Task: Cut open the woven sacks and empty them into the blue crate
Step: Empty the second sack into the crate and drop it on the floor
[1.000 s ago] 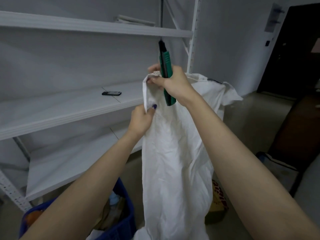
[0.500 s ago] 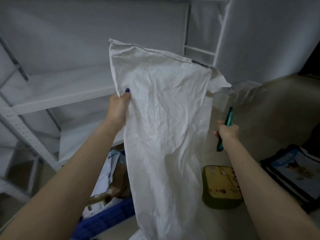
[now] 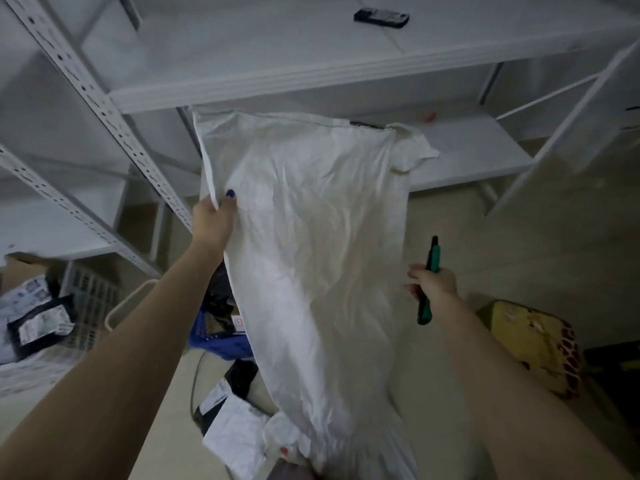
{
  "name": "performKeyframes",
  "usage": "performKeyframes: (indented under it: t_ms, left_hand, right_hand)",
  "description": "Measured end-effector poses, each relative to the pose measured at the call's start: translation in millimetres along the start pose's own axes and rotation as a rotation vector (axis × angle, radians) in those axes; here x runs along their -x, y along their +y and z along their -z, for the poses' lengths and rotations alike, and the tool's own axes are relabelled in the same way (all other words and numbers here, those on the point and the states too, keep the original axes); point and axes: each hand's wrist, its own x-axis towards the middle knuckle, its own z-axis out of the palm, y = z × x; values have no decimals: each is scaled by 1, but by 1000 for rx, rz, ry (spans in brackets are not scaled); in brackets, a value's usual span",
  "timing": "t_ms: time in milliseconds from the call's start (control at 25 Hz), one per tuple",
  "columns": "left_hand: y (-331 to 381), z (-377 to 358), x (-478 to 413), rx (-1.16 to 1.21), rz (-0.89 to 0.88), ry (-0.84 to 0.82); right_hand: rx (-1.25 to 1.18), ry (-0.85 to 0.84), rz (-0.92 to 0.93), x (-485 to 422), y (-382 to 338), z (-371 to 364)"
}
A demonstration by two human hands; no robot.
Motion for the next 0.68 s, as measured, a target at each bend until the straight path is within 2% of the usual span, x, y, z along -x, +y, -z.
performKeyframes:
  t_ms: [120, 280, 440, 600, 680]
  left_hand:
    - [-39, 8, -42, -58, 99, 37]
    - [-48, 21, -104, -166, 165, 38]
    - [-90, 32, -141, -121, 261, -1]
    - [-184, 22, -117, -238, 603, -87]
    - [-216, 14, -89, -218, 766, -53]
  right_hand:
    - [84, -7, 16, -11, -9, -13]
    - [204, -17, 7, -21, -9, -35]
    - [275, -61, -33, -21, 3, -68]
    - [434, -148, -37, -25, 11, -100]
    - [472, -169, -22, -31, 14, -110]
